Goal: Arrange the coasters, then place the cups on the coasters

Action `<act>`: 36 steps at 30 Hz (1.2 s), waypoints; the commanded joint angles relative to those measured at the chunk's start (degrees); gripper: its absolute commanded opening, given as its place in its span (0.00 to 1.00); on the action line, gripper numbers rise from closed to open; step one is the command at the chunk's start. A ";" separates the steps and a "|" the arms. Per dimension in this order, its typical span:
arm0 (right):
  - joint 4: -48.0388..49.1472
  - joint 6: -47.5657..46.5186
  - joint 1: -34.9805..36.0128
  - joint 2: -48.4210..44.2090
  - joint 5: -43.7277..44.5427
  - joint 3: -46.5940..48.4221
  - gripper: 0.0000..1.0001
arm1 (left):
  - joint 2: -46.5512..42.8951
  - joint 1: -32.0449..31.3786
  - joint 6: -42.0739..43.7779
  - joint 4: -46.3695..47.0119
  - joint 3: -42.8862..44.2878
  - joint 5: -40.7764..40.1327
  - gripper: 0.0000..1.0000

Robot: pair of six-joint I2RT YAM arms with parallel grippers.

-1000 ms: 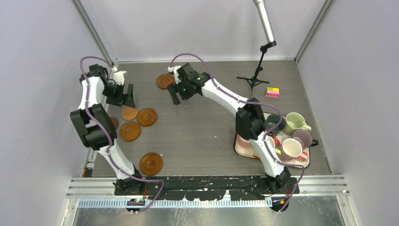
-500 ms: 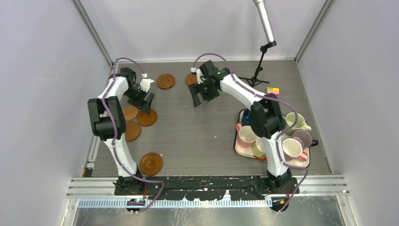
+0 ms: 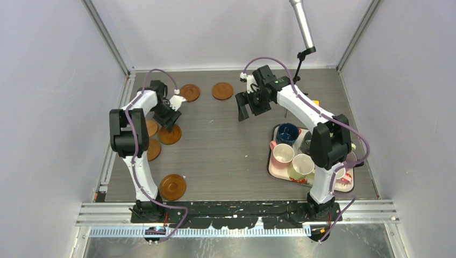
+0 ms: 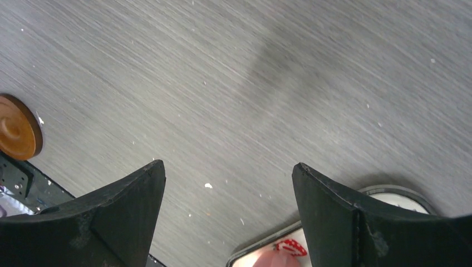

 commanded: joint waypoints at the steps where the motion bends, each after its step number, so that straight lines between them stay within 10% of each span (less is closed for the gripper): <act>1: -1.33 -0.98 -2.57 -7.00 -2.11 -3.22 0.88 | 0.48 -5.36 0.04 2.84 -2.00 -1.89 0.47; 15: 0.98 -1.36 -9.59 -18.41 -3.18 -13.55 0.88 | 13.07 -23.78 -14.14 2.38 16.85 -3.79 0.41; 36: 1.52 0.06 -10.75 -18.67 -3.99 -13.82 0.88 | 25.99 -26.46 -23.91 -0.39 40.46 -1.51 0.43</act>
